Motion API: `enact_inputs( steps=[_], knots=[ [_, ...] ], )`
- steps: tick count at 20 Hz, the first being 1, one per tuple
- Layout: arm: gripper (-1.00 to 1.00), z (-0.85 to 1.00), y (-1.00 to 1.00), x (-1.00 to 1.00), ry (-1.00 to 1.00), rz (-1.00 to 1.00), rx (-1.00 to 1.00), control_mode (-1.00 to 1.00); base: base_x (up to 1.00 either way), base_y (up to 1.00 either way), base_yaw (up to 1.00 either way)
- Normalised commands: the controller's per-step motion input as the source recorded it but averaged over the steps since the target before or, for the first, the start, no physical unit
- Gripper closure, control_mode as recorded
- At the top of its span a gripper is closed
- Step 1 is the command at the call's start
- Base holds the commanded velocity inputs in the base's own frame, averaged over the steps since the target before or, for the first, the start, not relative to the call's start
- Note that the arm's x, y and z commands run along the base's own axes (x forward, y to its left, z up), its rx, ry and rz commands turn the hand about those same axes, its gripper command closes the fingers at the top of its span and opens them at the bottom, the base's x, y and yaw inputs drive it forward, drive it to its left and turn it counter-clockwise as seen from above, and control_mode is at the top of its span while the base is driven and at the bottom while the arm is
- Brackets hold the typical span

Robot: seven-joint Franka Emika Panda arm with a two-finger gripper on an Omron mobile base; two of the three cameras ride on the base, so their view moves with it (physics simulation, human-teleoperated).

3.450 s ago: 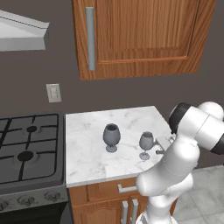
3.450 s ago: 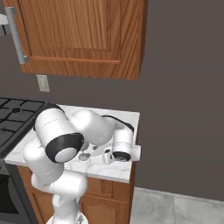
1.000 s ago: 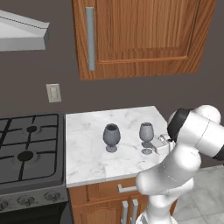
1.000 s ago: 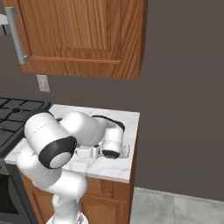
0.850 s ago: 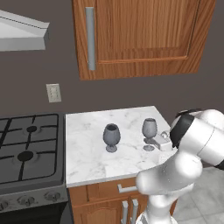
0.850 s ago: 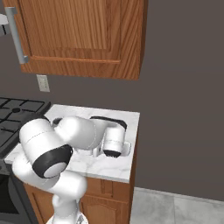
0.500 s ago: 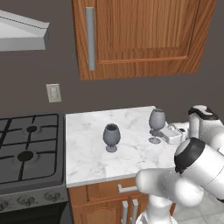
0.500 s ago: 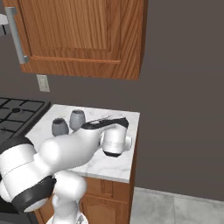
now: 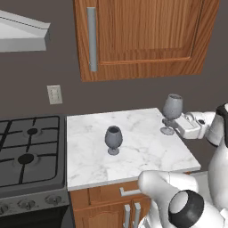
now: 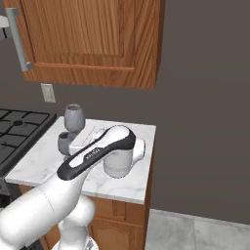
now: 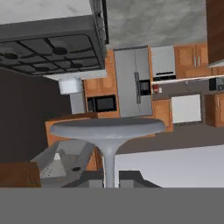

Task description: Retrieve the wine glasses from the counter and place one next to each plate.

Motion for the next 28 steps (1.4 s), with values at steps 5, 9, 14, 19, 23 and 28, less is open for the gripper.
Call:
enact_inputs(
  steps=[5, 9, 14, 19, 23, 28],
  knots=[
    [1.00, 0.72, -0.01, -0.44, 0.00, -0.16, 0.00, -1.00, 0.00, 0.00, 0.00],
    [1.00, 0.50, 0.00, -0.13, 0.05, -0.14, 0.00, -1.00, 0.00, 0.00, 0.00],
    [1.00, 0.40, -0.07, -0.39, 0.00, -0.03, 0.00, -1.00, 0.00, 0.00, 0.00],
    [1.00, 0.23, -0.15, -0.48, -0.08, 0.01, 0.00, -1.00, 0.00, 0.00, 0.00],
    [1.00, 0.17, -0.22, -0.63, -0.20, 0.02, 0.00, -1.00, 0.00, 0.00, 0.00],
    [1.00, 0.07, -0.16, -0.41, -0.13, 0.01, 0.00, 1.00, -0.24, -0.11, 0.00]
  ],
)
